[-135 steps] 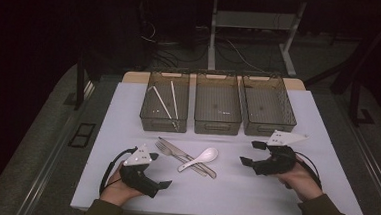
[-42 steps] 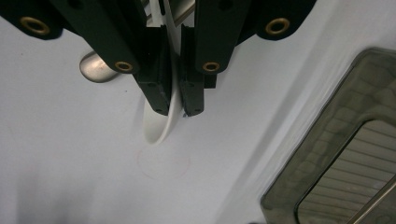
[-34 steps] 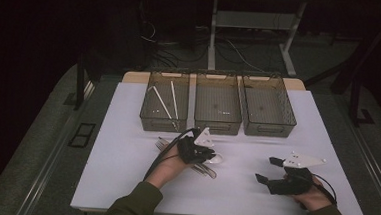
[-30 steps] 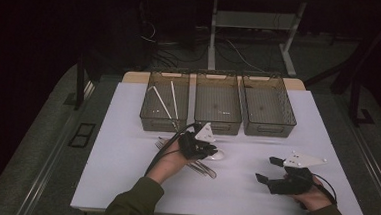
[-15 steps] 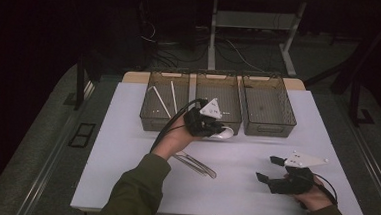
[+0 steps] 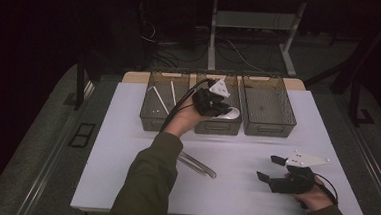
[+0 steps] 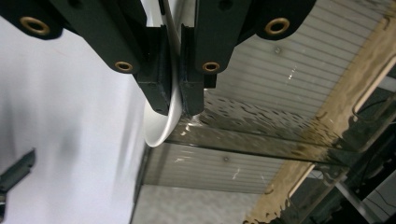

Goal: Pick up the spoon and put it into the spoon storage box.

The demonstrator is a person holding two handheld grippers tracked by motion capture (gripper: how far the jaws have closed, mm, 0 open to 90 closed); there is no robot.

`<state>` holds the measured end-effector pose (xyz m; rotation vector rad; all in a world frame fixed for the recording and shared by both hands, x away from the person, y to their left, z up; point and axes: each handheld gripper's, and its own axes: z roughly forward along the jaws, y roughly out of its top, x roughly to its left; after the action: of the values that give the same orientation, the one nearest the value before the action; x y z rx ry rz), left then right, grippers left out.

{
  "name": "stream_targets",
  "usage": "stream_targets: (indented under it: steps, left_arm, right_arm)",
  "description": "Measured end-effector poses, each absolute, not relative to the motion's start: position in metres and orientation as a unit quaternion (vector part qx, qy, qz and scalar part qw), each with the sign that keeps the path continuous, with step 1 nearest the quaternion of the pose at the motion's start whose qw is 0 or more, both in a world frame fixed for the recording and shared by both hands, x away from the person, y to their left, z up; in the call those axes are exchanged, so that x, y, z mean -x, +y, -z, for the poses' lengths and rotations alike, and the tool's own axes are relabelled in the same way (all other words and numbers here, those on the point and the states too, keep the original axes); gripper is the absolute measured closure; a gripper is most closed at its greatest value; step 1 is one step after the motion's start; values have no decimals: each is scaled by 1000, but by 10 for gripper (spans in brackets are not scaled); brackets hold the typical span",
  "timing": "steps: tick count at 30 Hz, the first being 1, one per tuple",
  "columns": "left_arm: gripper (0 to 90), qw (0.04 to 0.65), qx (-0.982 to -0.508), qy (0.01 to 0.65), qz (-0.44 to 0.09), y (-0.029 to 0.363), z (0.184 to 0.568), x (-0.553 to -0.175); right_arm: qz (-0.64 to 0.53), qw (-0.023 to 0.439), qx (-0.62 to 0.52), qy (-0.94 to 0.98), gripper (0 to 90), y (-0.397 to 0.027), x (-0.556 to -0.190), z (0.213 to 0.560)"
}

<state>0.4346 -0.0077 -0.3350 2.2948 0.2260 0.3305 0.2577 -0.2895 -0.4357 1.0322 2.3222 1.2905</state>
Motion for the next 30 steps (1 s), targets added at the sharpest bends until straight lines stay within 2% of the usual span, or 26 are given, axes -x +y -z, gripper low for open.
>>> stream_targets:
  steps: [12,30]
  left_arm:
    - [837,384,-908,105,-132,-17,355,-461]
    - [835,333,-927,110,-129,-30,374,-465]
  right_arm:
    - [-454,146,-358,803,203,-291,-258,435]
    - [-455,144,-358,803,203,-291,-258,435]
